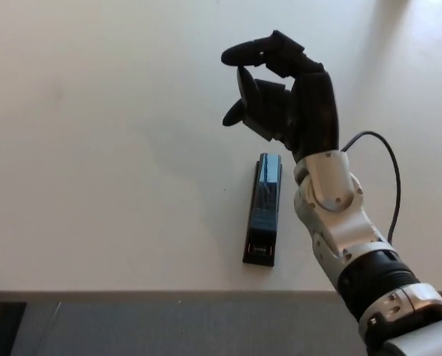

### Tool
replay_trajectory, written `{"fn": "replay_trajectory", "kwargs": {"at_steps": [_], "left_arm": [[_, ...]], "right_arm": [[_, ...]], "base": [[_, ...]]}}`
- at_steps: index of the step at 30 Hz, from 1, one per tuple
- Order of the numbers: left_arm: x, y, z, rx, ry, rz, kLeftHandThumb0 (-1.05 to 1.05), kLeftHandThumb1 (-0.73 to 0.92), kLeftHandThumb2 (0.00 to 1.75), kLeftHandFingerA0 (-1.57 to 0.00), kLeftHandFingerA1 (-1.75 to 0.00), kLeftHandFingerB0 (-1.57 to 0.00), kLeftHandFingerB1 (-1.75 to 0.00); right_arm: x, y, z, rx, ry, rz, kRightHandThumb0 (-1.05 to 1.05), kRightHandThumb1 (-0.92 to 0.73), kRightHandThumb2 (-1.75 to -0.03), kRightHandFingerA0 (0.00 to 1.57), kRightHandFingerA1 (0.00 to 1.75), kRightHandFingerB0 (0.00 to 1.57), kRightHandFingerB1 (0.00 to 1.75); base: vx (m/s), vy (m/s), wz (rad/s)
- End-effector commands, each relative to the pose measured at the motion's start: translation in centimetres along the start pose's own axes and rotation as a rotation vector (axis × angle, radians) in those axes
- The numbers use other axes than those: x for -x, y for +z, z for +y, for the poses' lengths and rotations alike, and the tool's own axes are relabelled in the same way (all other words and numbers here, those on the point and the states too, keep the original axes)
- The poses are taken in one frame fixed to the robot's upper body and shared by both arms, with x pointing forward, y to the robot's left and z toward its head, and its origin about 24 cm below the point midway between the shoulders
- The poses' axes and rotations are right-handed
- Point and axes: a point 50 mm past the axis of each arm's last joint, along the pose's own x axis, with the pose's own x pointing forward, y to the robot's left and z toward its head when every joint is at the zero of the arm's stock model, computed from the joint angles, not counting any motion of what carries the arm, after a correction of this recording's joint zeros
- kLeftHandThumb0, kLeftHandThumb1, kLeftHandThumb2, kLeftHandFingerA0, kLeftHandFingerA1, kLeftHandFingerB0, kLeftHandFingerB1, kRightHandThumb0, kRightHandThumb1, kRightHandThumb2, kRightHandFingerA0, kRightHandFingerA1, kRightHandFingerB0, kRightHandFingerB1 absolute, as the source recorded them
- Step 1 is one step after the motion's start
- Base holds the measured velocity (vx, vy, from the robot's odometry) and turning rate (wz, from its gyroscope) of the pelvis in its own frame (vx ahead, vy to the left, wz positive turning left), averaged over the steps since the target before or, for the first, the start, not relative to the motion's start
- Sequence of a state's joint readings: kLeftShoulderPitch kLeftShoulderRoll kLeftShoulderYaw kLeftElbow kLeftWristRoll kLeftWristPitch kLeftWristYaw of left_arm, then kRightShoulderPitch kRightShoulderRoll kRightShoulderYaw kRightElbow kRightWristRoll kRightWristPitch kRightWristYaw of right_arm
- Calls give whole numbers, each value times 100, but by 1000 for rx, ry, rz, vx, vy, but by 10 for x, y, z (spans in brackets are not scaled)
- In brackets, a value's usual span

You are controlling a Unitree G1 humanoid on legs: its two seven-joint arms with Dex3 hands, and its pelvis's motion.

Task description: The robot uses its right hand to press on the stapler that is in the middle of the desk

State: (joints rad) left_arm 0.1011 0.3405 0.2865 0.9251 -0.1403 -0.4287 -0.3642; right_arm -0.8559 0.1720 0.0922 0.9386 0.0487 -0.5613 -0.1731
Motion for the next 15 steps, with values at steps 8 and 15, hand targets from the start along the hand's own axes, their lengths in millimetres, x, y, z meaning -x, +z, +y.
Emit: {"fn": "replay_trajectory", "kwargs": {"at_steps": [8, 15], "left_arm": [[-8, 13, 6, 5, 51, 4, -49, 92, 86, -4, -32, -2, -23], [-12, 18, 8, 9, 67, 3, -52, 92, 85, -7, -35, -4, -25]], "right_arm": [[-29, 49, -69, 76, -53, -66, -15, -77, -76, 119, 116, 78, 108], [-19, 94, -137, 150, -128, -167, -8, -71, -87, 125, 107, 79, 111]], "base": [[0, 0, 0], [0, 0, 0]]}}
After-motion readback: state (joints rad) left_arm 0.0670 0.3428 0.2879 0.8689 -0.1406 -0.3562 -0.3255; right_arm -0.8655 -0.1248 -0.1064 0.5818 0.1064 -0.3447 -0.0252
